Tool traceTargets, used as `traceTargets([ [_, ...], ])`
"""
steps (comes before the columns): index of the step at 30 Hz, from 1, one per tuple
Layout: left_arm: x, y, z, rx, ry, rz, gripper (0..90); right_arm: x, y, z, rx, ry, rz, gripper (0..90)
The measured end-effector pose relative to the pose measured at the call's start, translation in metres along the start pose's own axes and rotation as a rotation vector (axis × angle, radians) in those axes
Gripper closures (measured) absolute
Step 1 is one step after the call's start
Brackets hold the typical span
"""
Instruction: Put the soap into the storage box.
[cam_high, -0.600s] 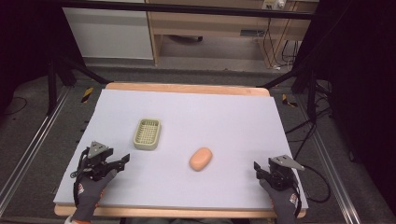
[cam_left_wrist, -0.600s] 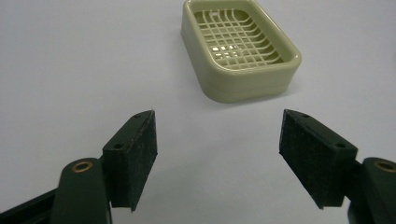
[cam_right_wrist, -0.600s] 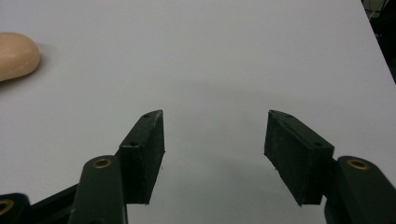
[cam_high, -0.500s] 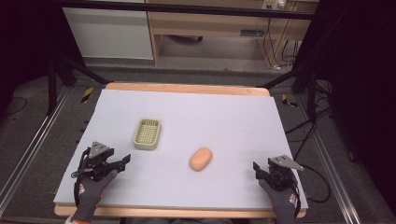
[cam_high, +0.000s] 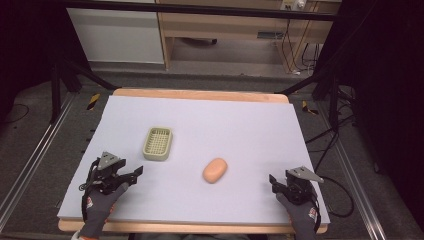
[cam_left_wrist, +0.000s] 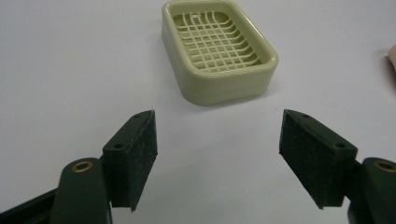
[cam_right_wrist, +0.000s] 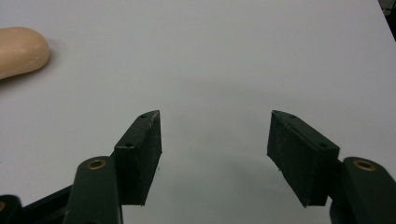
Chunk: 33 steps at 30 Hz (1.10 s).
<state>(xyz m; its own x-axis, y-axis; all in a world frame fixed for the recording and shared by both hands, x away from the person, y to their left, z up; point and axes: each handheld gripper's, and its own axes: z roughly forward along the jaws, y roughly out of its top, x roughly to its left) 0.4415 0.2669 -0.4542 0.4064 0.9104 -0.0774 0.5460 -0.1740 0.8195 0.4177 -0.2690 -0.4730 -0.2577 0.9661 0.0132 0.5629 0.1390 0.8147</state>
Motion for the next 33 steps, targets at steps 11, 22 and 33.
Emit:
traceTargets([
  [11,-0.009,0.002,0.002,0.006,-0.025,0.022,25.9,-0.001,0.0,0.0,-0.003,-0.007,0.008,35.1],
  [22,-0.022,0.005,0.004,-0.004,-0.046,0.042,24.0,0.0,-0.001,0.001,-0.005,-0.013,0.002,34.5],
  [33,-0.038,0.005,0.007,0.006,-0.075,0.084,23.4,0.0,-0.001,0.001,-0.001,-0.008,-0.004,34.0],
])
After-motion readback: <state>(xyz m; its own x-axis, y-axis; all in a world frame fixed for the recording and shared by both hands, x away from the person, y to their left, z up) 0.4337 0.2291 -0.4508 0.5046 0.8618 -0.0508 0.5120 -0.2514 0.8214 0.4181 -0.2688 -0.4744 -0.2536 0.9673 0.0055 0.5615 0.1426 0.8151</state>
